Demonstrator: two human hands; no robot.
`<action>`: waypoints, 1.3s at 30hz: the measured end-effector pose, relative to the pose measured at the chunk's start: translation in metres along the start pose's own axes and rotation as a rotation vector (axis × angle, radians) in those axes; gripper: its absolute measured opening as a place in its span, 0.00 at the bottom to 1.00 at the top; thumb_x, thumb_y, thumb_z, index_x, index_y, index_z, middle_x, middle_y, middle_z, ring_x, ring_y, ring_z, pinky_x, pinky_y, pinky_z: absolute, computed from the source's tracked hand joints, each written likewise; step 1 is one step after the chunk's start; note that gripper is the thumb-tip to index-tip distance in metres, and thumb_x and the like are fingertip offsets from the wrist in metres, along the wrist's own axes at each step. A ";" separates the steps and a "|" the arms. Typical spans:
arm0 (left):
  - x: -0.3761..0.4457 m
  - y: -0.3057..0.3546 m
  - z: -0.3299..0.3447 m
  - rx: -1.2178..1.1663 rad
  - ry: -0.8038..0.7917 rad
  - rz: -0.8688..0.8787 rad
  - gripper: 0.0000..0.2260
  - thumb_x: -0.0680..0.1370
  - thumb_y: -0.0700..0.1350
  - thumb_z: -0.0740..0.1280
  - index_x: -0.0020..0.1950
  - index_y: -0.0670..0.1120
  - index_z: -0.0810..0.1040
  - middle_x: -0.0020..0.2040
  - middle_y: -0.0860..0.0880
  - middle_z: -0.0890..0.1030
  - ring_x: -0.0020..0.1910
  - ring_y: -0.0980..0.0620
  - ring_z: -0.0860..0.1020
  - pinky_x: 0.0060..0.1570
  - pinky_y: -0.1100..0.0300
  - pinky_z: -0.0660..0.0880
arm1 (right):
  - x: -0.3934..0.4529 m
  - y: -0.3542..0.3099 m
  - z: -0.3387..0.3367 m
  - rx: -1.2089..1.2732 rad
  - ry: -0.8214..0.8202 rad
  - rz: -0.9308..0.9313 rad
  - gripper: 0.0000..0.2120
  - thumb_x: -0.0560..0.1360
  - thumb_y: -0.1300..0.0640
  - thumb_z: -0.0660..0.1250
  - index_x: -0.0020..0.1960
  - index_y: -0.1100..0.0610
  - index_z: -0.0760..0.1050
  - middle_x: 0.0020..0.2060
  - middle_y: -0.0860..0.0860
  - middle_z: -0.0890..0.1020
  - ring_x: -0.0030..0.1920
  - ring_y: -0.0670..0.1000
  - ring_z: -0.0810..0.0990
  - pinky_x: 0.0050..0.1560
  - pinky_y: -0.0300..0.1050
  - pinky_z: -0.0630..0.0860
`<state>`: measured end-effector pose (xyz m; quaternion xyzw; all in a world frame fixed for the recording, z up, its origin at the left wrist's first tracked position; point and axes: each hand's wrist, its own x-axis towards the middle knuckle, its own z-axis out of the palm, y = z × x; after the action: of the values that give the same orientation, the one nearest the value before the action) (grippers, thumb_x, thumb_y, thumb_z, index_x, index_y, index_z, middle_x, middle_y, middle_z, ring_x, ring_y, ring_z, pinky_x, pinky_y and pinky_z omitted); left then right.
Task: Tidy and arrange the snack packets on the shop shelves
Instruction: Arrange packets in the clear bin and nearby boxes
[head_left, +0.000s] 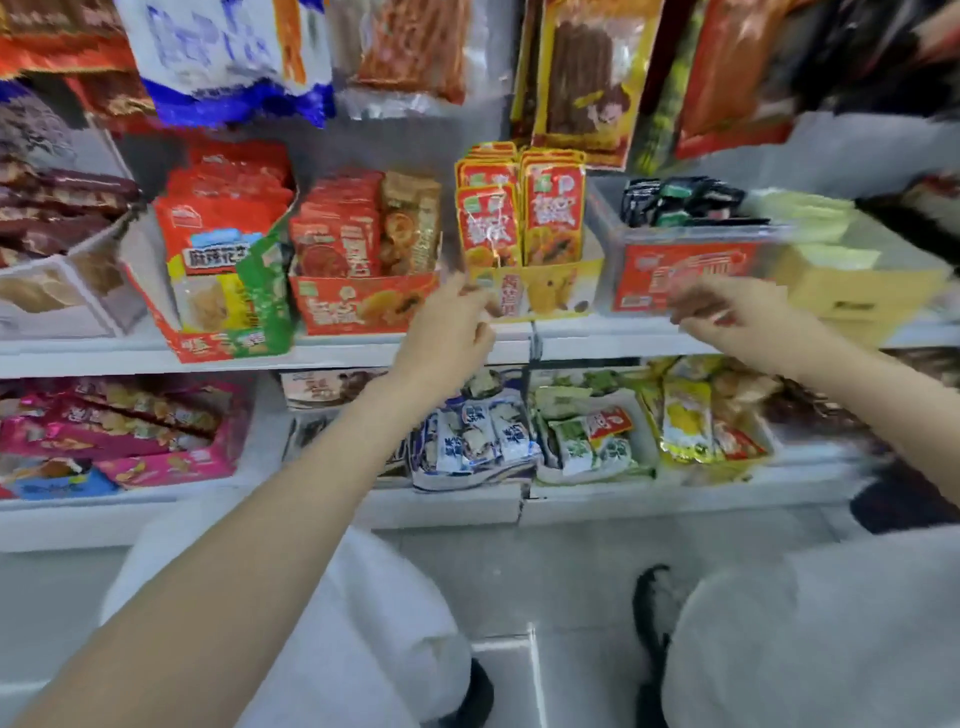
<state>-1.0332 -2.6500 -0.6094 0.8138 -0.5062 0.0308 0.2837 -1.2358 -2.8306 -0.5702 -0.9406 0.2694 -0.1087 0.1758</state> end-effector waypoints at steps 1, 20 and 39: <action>0.005 0.011 0.017 0.001 -0.063 0.033 0.11 0.78 0.38 0.59 0.57 0.43 0.76 0.64 0.44 0.69 0.62 0.45 0.71 0.57 0.58 0.66 | -0.011 0.021 0.001 -0.002 -0.022 0.054 0.10 0.76 0.63 0.63 0.57 0.61 0.74 0.49 0.56 0.81 0.49 0.55 0.79 0.50 0.44 0.72; 0.064 0.082 0.266 -0.173 -0.607 -0.015 0.21 0.79 0.40 0.58 0.72 0.51 0.64 0.68 0.42 0.67 0.62 0.42 0.71 0.56 0.62 0.66 | -0.014 0.193 0.173 0.235 -0.030 0.564 0.31 0.78 0.52 0.62 0.75 0.55 0.50 0.69 0.61 0.65 0.67 0.61 0.66 0.60 0.51 0.66; 0.075 0.126 0.324 0.269 -0.750 0.329 0.17 0.82 0.51 0.49 0.70 0.58 0.62 0.76 0.51 0.52 0.74 0.42 0.48 0.68 0.40 0.55 | -0.024 0.261 0.156 0.580 0.307 0.875 0.09 0.73 0.61 0.67 0.52 0.61 0.80 0.45 0.55 0.82 0.47 0.52 0.77 0.54 0.46 0.73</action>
<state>-1.1801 -2.9113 -0.8010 0.7069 -0.6887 -0.1568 -0.0370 -1.3313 -2.9820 -0.8168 -0.6270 0.6171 -0.2314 0.4152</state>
